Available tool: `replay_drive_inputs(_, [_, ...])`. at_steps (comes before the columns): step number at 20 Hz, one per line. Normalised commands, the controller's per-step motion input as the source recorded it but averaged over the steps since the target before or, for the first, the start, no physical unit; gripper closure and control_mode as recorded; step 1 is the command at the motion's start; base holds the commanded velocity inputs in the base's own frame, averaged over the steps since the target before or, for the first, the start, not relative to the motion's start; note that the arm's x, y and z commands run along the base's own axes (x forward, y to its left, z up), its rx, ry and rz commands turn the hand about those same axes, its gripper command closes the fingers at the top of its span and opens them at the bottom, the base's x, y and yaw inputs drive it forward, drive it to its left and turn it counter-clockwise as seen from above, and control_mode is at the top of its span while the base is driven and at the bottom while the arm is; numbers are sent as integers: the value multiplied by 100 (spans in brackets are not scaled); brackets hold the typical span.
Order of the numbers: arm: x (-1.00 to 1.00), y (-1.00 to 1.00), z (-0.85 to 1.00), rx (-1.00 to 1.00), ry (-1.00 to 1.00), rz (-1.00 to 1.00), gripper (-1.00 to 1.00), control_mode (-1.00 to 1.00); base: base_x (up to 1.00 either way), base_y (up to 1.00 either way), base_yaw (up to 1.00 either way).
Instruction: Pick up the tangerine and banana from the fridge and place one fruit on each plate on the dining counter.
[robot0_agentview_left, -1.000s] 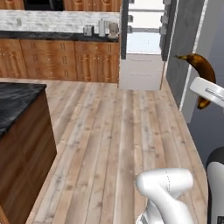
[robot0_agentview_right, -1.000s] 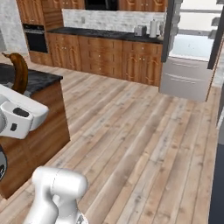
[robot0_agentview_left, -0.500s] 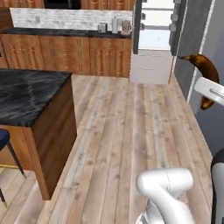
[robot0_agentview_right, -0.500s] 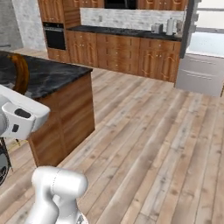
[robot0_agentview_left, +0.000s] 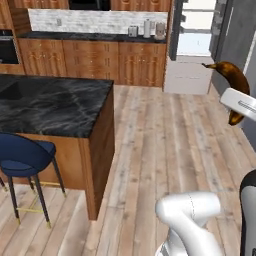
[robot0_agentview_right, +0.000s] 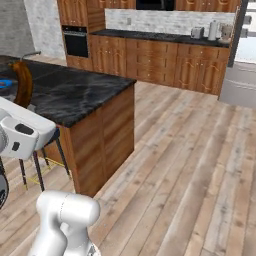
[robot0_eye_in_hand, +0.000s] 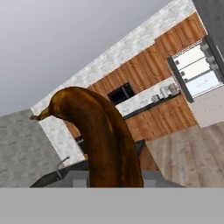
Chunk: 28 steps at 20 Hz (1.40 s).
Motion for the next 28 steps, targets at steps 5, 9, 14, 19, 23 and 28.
replay_drive_inputs(5, [0,0,0,0,0,0,100,100,0,100,-14])
replay_drive_inputs(9, [0,0,0,0,0,0,100,100,0,100,-17])
replay_drive_inputs(14, [0,0,0,0,0,0,100,100,0,100,-22])
replay_drive_inputs(19, [0,0,0,0,0,0,100,100,8,100,-26])
replay_drive_inputs(23, [0,0,0,0,0,0,100,100,0,100,-21])
replay_drive_inputs(28, [0,0,0,0,0,0,100,100,0,100,-18])
